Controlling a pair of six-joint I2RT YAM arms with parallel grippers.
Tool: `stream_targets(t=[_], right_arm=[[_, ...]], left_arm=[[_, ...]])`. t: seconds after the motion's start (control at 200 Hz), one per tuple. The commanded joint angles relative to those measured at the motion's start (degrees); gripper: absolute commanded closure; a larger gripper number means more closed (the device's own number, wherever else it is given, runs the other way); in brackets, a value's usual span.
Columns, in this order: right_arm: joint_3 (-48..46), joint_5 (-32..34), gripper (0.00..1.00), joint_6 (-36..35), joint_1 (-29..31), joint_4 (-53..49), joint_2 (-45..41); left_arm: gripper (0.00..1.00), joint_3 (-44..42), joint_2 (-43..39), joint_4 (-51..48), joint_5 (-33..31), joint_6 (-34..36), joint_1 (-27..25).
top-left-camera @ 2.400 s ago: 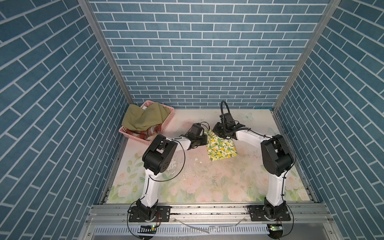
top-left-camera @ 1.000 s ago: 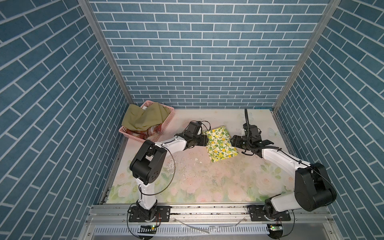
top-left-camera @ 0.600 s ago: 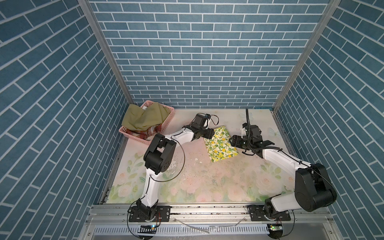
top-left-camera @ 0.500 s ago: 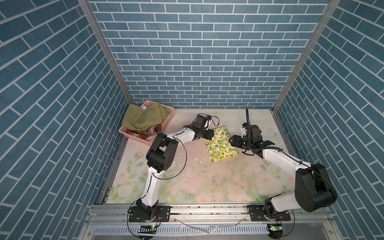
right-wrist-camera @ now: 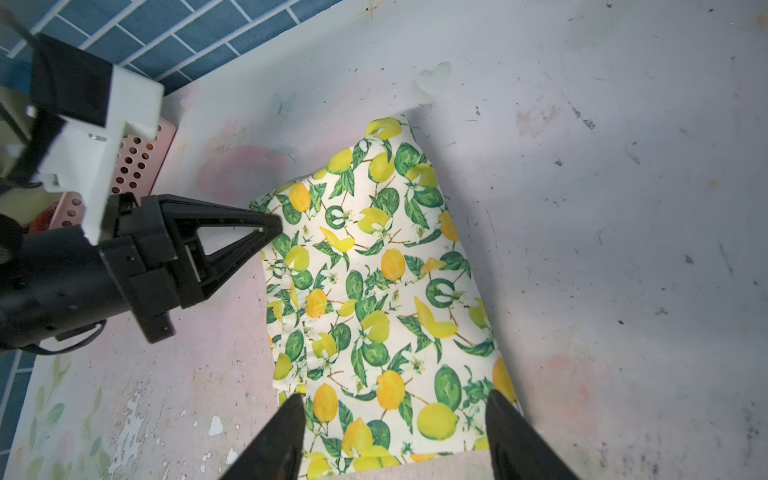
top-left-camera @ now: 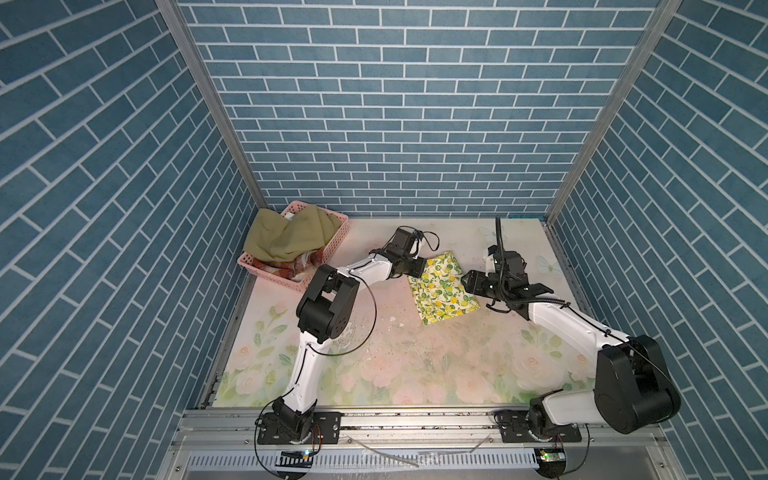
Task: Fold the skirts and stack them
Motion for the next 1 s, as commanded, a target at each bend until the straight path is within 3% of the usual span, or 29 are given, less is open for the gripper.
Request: stream_targets(t=[0.0,0.34,0.615,0.895,0.995], right_arm=[[-1.6,1.9,0.32,-2.0,-0.1,-1.1,-1.9],[-1.3,1.9,0.33,-2.5,-0.1,-2.1,-2.6],[-1.1,1.4,0.33,-2.3,0.2,-1.9,-1.7],[0.5,-0.8,0.27,-3.1,0.3,-1.1,1.1],[2.4,-1.9,0.26,-3.8,0.3,-1.4,3.2]], left_arm=[[1.00,-1.0,-5.5,0.7,2.1,-2.3,0.1],[1.00,-5.7,-10.1,3.2,5.0,-7.0,2.1],[1.00,-8.8,-6.6,5.9,5.8,-10.1,5.5],[0.78,-5.5,-1.2,1.9,2.9,-10.2,7.2],[0.55,-4.8,-0.8,1.2,2.8,-10.3,7.3]])
